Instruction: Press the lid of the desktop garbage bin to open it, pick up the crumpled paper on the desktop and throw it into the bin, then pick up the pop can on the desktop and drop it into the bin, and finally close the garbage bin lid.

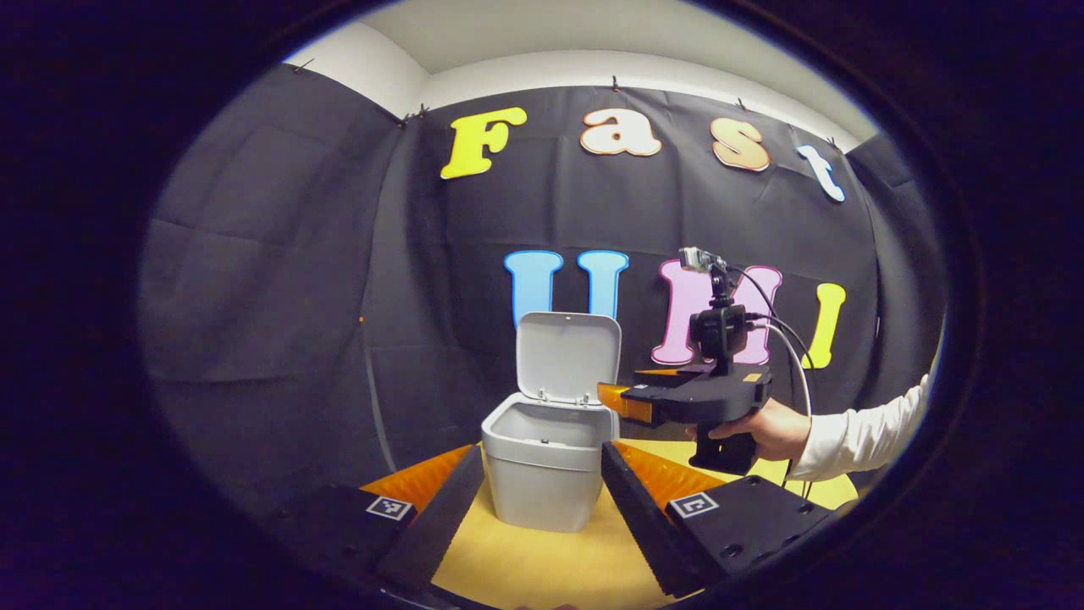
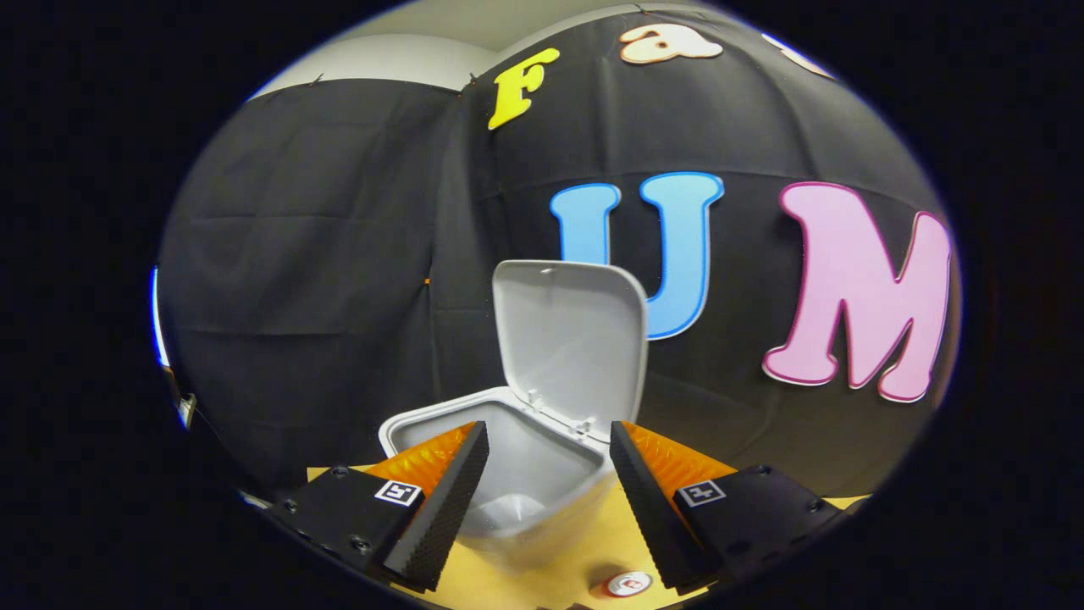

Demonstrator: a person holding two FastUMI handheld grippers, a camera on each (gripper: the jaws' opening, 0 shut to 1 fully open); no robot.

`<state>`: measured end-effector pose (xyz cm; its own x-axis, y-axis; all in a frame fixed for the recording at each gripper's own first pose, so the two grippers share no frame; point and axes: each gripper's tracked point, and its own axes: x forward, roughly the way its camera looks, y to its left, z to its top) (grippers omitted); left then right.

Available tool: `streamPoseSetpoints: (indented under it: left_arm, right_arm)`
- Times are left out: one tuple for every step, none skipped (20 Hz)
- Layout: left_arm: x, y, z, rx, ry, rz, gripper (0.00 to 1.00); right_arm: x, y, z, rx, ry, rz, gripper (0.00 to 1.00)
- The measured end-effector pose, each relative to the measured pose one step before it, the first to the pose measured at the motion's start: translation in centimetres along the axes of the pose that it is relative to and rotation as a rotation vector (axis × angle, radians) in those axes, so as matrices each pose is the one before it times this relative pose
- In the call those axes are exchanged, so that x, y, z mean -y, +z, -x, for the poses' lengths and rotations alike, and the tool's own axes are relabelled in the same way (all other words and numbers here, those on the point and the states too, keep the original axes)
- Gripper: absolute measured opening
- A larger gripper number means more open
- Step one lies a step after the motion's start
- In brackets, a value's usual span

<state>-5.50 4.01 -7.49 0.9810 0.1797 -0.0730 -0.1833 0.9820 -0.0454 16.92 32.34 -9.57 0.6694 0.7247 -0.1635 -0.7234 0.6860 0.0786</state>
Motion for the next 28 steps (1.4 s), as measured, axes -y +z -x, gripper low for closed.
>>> streamPoseSetpoints:
  left_arm:
    - [1.415, -0.699, -0.915, 0.00358, -0.04141, -0.01123, 0.94]
    - [1.272, -0.906, -1.027, 0.01051, -0.03638, -0.00887, 0.94]
    - [1.160, -0.607, -1.209, 0.02708, -0.02428, -0.00010, 0.94]
    - [1.102, -1.186, -1.342, 0.00946, -0.02263, 0.00532, 0.94]
    - [0.954, -1.377, -1.322, 0.00042, -0.01786, 0.00911, 0.94]
    - [1.315, -1.560, -1.416, -0.00800, -0.02792, 0.01203, 0.94]
    - [1.356, -1.665, -1.284, -0.01554, -0.03870, 0.01858, 0.94]
    - [1.392, -1.546, -1.495, -0.02166, -0.03506, 0.02075, 0.94]
    - [1.098, -1.614, -1.411, -0.02140, -0.03347, 0.02196, 0.94]
    - [0.774, -1.287, -1.419, -0.01267, -0.02697, 0.01470, 0.94]
    - [0.143, -1.173, -1.398, -0.01267, -0.00480, 0.00378, 0.95]
    - [-0.048, -1.300, -1.205, -0.01891, 0.00098, -0.00411, 0.95]
    - [-0.010, -1.037, -1.273, -0.01680, -0.00047, -0.01110, 0.94]
    - [-0.146, -1.411, -1.563, -0.02959, 0.00452, -0.00995, 0.94]
    - [-0.031, -1.249, -1.302, -0.03708, -0.00168, -0.00837, 0.94]
    - [0.022, -1.221, -1.004, -0.03944, -0.00388, -0.00617, 0.95]
    - [0.054, -0.714, -1.103, -0.02019, -0.00310, -0.00637, 0.95]
    - [0.266, -0.573, -0.703, -0.00923, -0.00820, -0.00399, 0.96]
    - [0.243, -0.325, -0.914, -0.00775, -0.00928, -0.00191, 0.96]
    - [0.362, -0.337, -0.784, -0.00824, -0.00852, -0.00261, 0.96]
    - [0.450, -0.332, -0.924, -0.01090, -0.01478, -0.00620, 0.96]
    - [0.411, -0.224, -0.944, -0.00812, -0.00900, -0.01075, 0.96]
    - [0.361, -0.144, -0.859, -0.00581, -0.00839, -0.01193, 0.96]
    - [0.482, -0.348, -0.813, -0.01172, -0.01107, -0.00971, 0.96]
    - [0.428, -0.233, -0.626, -0.00776, -0.00943, -0.00892, 0.96]
    - [0.302, -0.274, -0.754, -0.01013, -0.00645, -0.00769, 0.96]
    - [0.317, -0.286, -0.539, -0.00866, -0.00635, -0.00479, 0.96]
    - [0.268, -0.511, -0.533, -0.01463, -0.00956, -0.00044, 0.96]
  right_arm:
    - [1.271, 0.261, 1.120, 0.00061, -0.02268, -0.00036, 0.94]
    - [1.398, 0.196, 1.162, 0.00036, -0.02627, -0.00125, 0.93]
    - [1.449, 0.233, 1.194, 0.00041, -0.02819, -0.00117, 0.93]
    - [1.455, 0.231, 1.085, -0.00063, -0.02694, 0.00156, 0.93]
    - [1.481, 0.187, 1.234, -0.00186, -0.02836, 0.00567, 0.93]
    - [1.593, 0.039, 1.288, -0.00160, -0.02870, 0.00871, 0.93]
    - [1.530, 0.066, 1.249, 0.00065, -0.02814, 0.01159, 0.93]
    - [1.619, -0.070, 1.364, -0.00280, -0.02968, 0.01250, 0.93]
    - [1.750, -0.159, 1.441, -0.00593, -0.03312, 0.01461, 0.93]
    - [1.690, -0.257, 1.148, -0.00548, -0.03277, 0.01241, 0.93]
    - [1.636, -0.244, 1.085, -0.00392, -0.03205, 0.01223, 0.93]
    - [1.484, -0.277, 1.056, -0.00280, -0.03099, 0.01409, 0.93]
    - [1.479, -0.509, 0.954, -0.00878, -0.03034, 0.01285, 0.93]
    - [1.322, -0.707, 0.691, -0.01320, -0.02835, 0.01094, 0.93]
    - [1.138, -0.725, 0.655, -0.01823, -0.02434, 0.00618, 0.93]
    - [0.944, -0.664, 0.609, -0.01566, -0.01795, 0.00184, 0.93]
    - [0.780, -0.528, 0.475, -0.01200, -0.01555, -0.00147, 0.93]
    - [0.671, -0.488, 0.330, -0.00912, -0.01350, -0.00368, 0.93]
    - [0.515, -0.459, 0.311, -0.00959, -0.01198, -0.00520, 0.93]
    - [0.264, -0.559, 0.070, -0.00979, -0.00968, -0.00764, 0.93]
    - [0.279, -0.363, 0.093, -0.00850, -0.00665, -0.00866, 0.93]
    - [0.185, -0.321, 0.012, -0.01153, -0.00664, -0.00850, 0.93]
    - [0.111, -0.176, 0.001, -0.00798, -0.00457, -0.00746, 0.93]
    - [-0.028, -0.157, -0.170, -0.00575, -0.00209, -0.00758, 0.93]
    - [0.054, -0.082, -0.065, -0.00455, -0.00085, -0.00647, 0.94]
    - [-0.010, -0.168, -0.145, -0.00488, -0.00078, -0.00356, 0.94]
    - [-0.098, -0.167, -0.119, -0.00336, 0.00155, -0.00116, 0.93]
    - [-0.046, -0.270, -0.005, -0.00648, 0.00071, 0.00163, 0.93]
